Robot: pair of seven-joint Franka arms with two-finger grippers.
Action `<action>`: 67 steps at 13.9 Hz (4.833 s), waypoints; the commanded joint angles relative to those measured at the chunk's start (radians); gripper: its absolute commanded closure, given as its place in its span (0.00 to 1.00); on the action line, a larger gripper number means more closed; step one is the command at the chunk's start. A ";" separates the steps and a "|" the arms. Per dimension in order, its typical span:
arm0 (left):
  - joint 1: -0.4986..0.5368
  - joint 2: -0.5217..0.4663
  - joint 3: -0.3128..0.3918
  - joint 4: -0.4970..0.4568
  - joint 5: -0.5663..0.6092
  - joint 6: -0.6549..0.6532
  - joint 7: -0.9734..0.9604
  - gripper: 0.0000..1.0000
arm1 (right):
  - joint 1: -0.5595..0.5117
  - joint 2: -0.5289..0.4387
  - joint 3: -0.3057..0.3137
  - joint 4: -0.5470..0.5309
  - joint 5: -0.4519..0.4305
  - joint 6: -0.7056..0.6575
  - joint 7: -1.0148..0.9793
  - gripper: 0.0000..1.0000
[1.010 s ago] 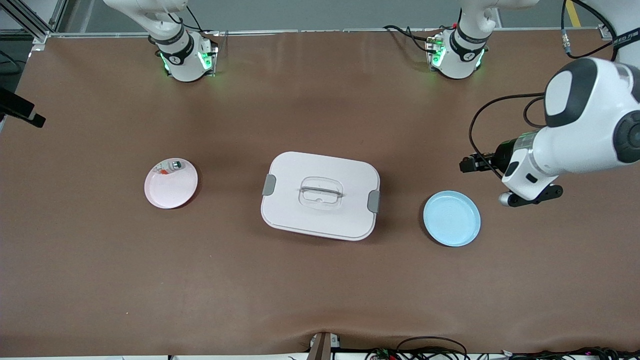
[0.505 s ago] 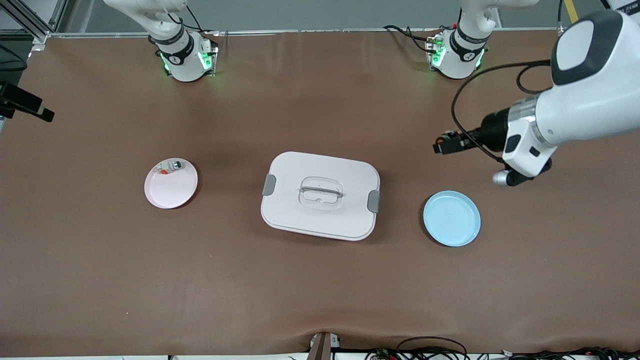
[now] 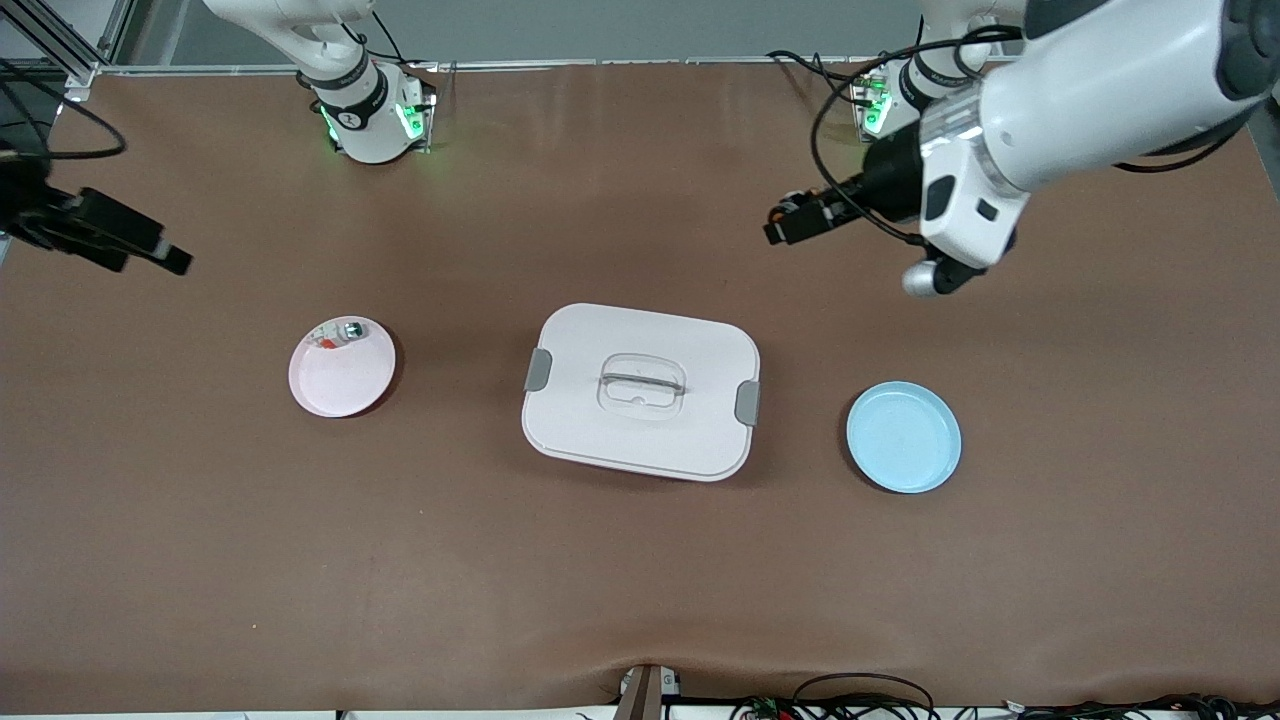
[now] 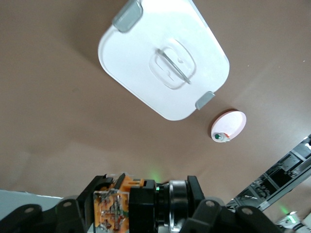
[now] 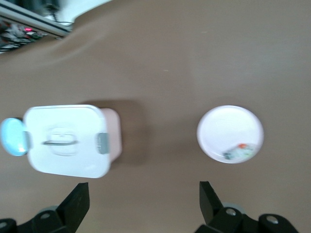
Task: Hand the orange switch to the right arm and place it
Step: 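Carry the switch above the box while the right gripper reaches toward it, then close the right gripper on the orange switch beside the left gripper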
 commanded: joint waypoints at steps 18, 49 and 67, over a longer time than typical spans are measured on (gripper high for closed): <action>-0.231 0.196 -0.119 0.004 0.198 0.543 -0.834 0.65 | 0.295 -0.339 0.225 -0.535 0.220 0.842 0.339 0.00; -0.274 0.215 -0.122 0.000 0.248 0.604 -0.953 0.65 | 0.404 -0.124 0.239 -0.578 0.289 1.035 0.164 0.00; -0.274 0.218 -0.122 -0.003 0.249 0.600 -0.948 0.65 | 0.405 -0.098 0.239 -0.569 0.292 1.023 0.169 0.41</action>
